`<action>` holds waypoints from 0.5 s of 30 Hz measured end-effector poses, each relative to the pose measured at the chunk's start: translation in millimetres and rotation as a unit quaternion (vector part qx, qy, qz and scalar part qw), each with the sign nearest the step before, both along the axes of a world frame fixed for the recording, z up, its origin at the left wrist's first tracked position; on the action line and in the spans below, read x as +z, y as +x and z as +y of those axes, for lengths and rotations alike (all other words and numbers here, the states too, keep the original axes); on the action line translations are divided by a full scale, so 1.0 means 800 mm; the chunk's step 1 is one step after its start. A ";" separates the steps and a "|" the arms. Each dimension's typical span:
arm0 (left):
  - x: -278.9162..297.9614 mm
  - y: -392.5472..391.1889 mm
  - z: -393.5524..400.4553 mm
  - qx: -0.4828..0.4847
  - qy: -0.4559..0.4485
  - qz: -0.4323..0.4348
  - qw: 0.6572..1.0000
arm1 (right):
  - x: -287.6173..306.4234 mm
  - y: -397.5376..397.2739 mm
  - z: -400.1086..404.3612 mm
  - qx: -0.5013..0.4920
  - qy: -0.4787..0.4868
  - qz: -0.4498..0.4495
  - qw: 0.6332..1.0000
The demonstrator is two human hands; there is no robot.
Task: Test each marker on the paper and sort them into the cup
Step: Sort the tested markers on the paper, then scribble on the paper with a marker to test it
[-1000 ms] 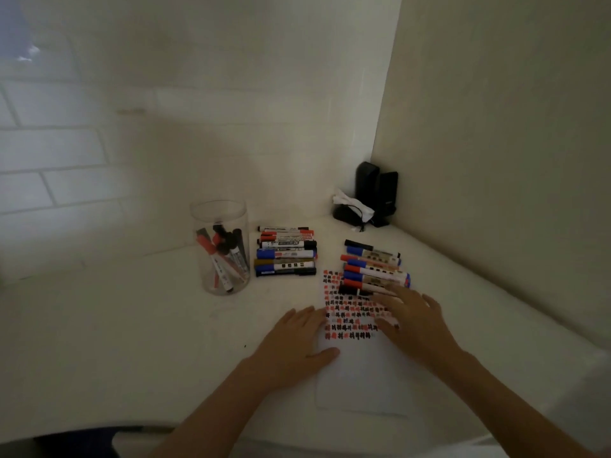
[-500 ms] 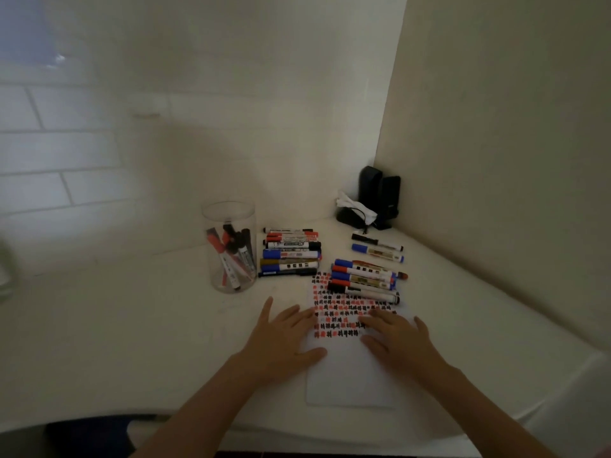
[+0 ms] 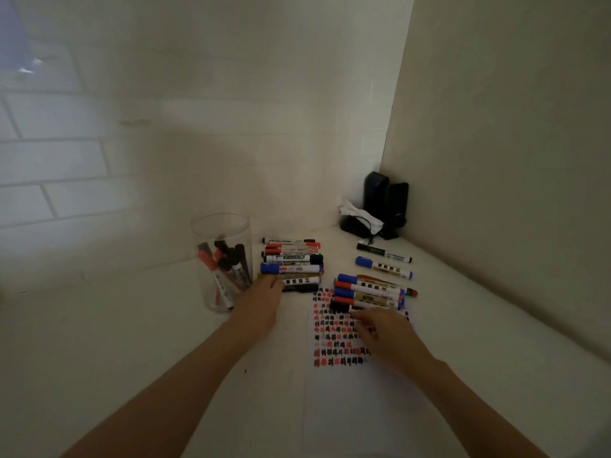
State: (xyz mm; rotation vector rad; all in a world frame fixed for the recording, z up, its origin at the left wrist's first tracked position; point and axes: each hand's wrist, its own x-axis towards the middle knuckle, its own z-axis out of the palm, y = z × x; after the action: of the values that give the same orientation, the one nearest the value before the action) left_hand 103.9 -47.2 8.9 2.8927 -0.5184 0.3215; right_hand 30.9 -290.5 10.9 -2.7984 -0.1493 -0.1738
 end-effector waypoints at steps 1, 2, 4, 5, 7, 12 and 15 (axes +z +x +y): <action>-0.003 0.003 -0.004 0.016 0.032 -0.008 0.999 | -0.002 0.002 -0.003 -0.001 0.000 -0.004 1.000; -0.005 0.004 -0.009 0.028 0.057 -0.017 0.998 | -0.004 0.004 -0.005 -0.004 0.001 -0.012 1.000; -0.010 0.006 -0.017 0.049 0.076 -0.030 0.995 | -0.006 0.006 -0.008 -0.009 0.008 -0.020 1.000; -0.011 0.007 -0.020 0.057 0.080 -0.032 0.995 | -0.006 0.006 -0.009 -0.010 0.011 -0.023 1.000; -0.011 0.008 -0.026 0.062 0.083 -0.029 0.994 | -0.004 0.003 -0.007 -0.010 0.013 -0.029 0.999; 0.009 -0.019 -0.036 0.069 -0.146 0.069 0.984 | 0.005 -0.019 0.004 0.016 0.083 -0.089 0.992; 0.026 -0.072 -0.050 0.064 -0.372 0.212 0.901 | 0.013 -0.033 0.020 0.061 0.126 -0.109 0.984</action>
State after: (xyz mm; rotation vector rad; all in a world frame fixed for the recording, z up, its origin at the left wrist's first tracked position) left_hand 46.7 -87.0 29.4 2.1454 -0.0858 -0.0926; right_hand 4.3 -274.9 21.0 -2.5045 -0.3255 -0.4369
